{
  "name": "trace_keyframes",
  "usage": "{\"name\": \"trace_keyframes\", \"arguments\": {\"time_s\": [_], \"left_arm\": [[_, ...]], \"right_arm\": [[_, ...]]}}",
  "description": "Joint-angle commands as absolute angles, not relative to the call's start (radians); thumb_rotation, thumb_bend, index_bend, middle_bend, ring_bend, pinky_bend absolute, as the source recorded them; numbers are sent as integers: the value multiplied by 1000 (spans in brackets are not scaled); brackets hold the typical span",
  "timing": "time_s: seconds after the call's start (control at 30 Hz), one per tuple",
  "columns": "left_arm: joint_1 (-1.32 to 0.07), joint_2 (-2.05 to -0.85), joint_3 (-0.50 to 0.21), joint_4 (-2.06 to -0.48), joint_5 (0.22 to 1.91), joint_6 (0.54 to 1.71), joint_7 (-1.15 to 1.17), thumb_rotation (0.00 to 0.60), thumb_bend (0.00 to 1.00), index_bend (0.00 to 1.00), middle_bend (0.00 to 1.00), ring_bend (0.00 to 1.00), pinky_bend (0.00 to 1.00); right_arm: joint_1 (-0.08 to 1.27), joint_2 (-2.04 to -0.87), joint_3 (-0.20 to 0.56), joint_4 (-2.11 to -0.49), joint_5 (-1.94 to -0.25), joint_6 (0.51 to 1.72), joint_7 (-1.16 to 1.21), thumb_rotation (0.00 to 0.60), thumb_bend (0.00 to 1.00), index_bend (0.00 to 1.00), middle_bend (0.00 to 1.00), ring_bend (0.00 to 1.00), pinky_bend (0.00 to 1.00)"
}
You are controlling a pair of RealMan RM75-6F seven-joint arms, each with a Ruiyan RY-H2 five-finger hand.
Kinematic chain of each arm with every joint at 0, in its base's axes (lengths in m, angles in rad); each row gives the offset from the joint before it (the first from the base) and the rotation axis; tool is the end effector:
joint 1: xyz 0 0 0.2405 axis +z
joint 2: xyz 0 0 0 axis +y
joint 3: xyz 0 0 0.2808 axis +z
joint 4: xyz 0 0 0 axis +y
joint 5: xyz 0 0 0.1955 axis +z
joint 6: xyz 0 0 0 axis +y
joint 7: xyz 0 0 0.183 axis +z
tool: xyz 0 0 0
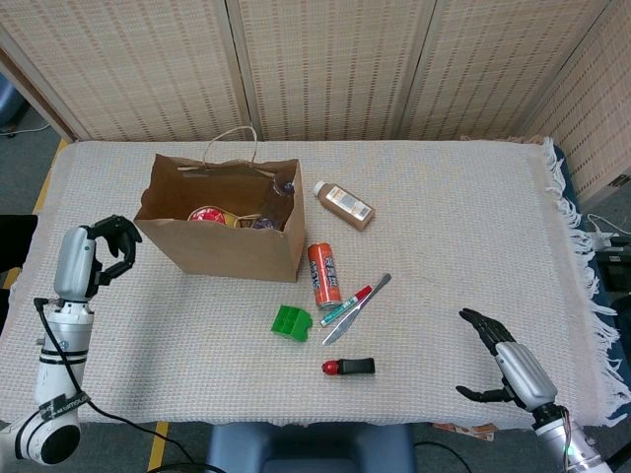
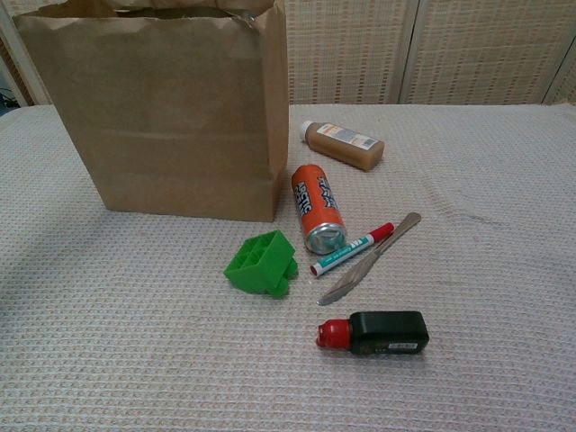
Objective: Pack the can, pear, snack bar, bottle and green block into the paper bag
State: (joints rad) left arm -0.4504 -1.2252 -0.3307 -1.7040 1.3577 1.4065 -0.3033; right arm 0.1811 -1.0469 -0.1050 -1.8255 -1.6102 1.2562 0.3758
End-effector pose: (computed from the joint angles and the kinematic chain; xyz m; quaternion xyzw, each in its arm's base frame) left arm -0.1880 0.3587 0.1889 -0.4864 -0.4114 -0.6571 0.4029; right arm -0.2804 -0.2013 0.1215 0.5878 -0.5925 0.4199 0.3566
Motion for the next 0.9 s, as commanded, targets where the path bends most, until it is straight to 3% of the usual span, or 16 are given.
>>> {"name": "trace_keyframes", "arguments": {"time_s": [0.03, 0.17, 0.23, 0.27, 0.3, 0.33, 0.37, 0.43, 0.57, 0.9], "left_arm": [[-382, -1225, -160, -1446, 1652, 1530, -350, 600, 668, 666, 704, 668, 722], [-381, -1274, -31, -1219, 1873, 1601, -339, 600, 643, 643, 684, 655, 707], [-390, -1294, 20, -1155, 1954, 1609, -309, 600, 586, 572, 613, 596, 639], [-396, -1301, 38, -1141, 1980, 1602, -288, 600, 540, 488, 521, 518, 567], [-405, -1307, 49, -1133, 2003, 1595, -263, 600, 479, 342, 374, 382, 452], [-416, -1313, 56, -1133, 2019, 1585, -242, 600, 453, 273, 306, 317, 399], [-431, -1320, 62, -1146, 2030, 1564, -224, 600, 408, 126, 165, 178, 281], [-455, -1326, 65, -1184, 2028, 1518, -204, 600, 378, 9, 27, 52, 170], [-516, -1334, 63, -1293, 2016, 1397, -141, 600, 368, 0, 0, 0, 118], [-659, -1396, 25, -1435, 1933, 1090, 34, 600, 354, 0, 0, 0, 70]], "right_arm": [[182, -1050, -103, -1826, -1606, 1254, 371, 600, 45, 0, 0, 0, 0], [183, -1054, -101, -1825, -1603, 1251, 361, 600, 46, 0, 0, 0, 0], [184, -1056, -100, -1825, -1602, 1248, 355, 600, 45, 0, 0, 0, 0], [184, -1056, -100, -1825, -1601, 1247, 353, 600, 46, 0, 0, 0, 0], [184, -1057, -100, -1826, -1600, 1246, 352, 600, 45, 0, 0, 0, 0], [185, -1058, -99, -1826, -1599, 1245, 350, 600, 45, 0, 0, 0, 0], [185, -1058, -99, -1827, -1598, 1244, 348, 600, 45, 0, 0, 0, 0], [185, -1059, -100, -1827, -1598, 1243, 346, 600, 45, 0, 0, 0, 0], [183, -1057, -102, -1827, -1601, 1245, 348, 600, 45, 0, 0, 0, 0], [185, -1047, -104, -1825, -1614, 1249, 379, 600, 45, 0, 0, 0, 0]]}}
